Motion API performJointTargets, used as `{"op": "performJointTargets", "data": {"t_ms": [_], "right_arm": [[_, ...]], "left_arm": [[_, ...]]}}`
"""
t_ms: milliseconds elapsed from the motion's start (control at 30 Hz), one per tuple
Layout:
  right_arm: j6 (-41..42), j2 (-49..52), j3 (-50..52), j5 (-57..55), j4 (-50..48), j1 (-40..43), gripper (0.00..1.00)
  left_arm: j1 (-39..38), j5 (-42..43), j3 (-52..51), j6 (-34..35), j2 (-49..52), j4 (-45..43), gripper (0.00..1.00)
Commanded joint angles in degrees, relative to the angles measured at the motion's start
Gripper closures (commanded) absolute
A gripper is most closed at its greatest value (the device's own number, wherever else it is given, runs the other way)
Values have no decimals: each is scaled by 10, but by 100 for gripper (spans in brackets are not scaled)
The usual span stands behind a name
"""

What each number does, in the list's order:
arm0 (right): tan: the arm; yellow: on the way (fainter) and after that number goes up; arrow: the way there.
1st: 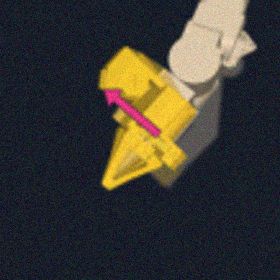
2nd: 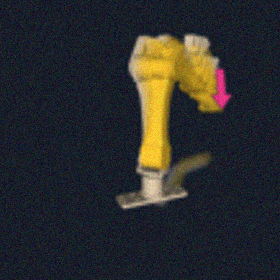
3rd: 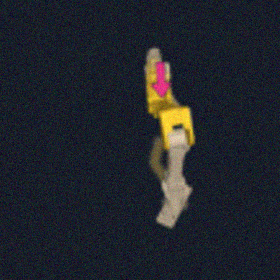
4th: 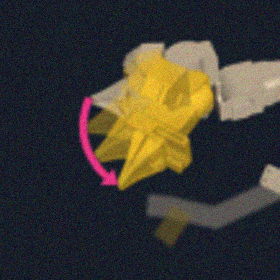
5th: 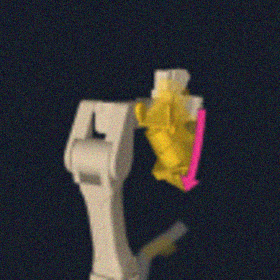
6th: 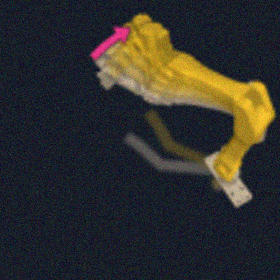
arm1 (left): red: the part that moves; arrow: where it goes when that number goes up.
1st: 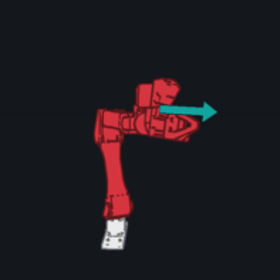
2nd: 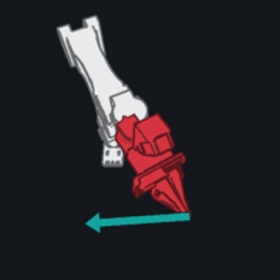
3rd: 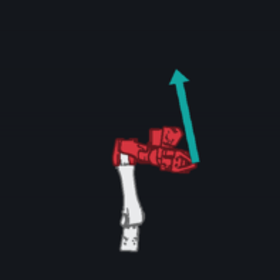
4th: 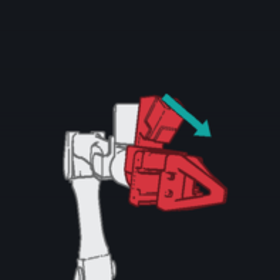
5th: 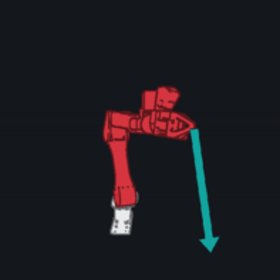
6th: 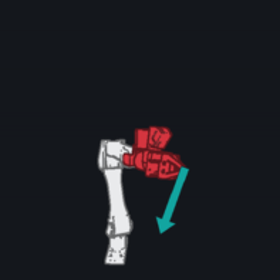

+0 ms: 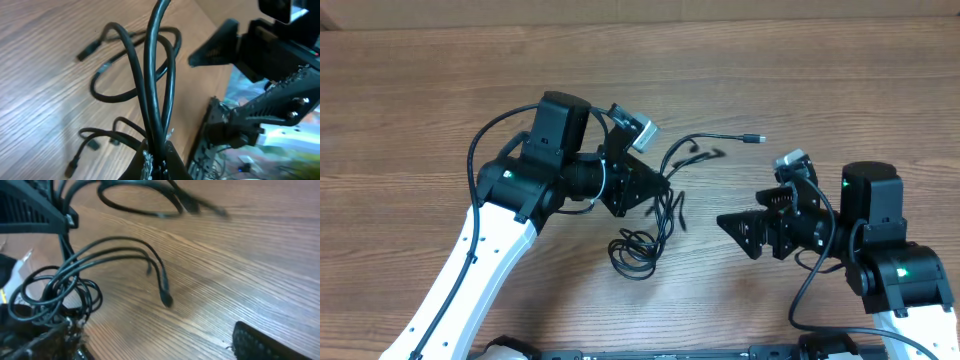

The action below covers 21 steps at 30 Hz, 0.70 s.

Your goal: Untangle cables

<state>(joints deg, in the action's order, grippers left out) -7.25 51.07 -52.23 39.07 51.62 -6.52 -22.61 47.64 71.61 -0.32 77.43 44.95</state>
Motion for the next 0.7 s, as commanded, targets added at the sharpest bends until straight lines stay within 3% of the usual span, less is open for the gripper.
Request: {"op": "performJointTargets", "data": {"t_ms": [0,333,667], "right_arm": [[39,-3,-9,57,-39,-2,0],[240,-2,-9,54,-111,-2,0],[330,-2,-9,54,-123,-2,0]], "left_arm": [[-3,45,18,3,-12,-10,96],[-24,49,18,42,-10,-73,96],[-63,20,18,42,-10,-103,96]]}}
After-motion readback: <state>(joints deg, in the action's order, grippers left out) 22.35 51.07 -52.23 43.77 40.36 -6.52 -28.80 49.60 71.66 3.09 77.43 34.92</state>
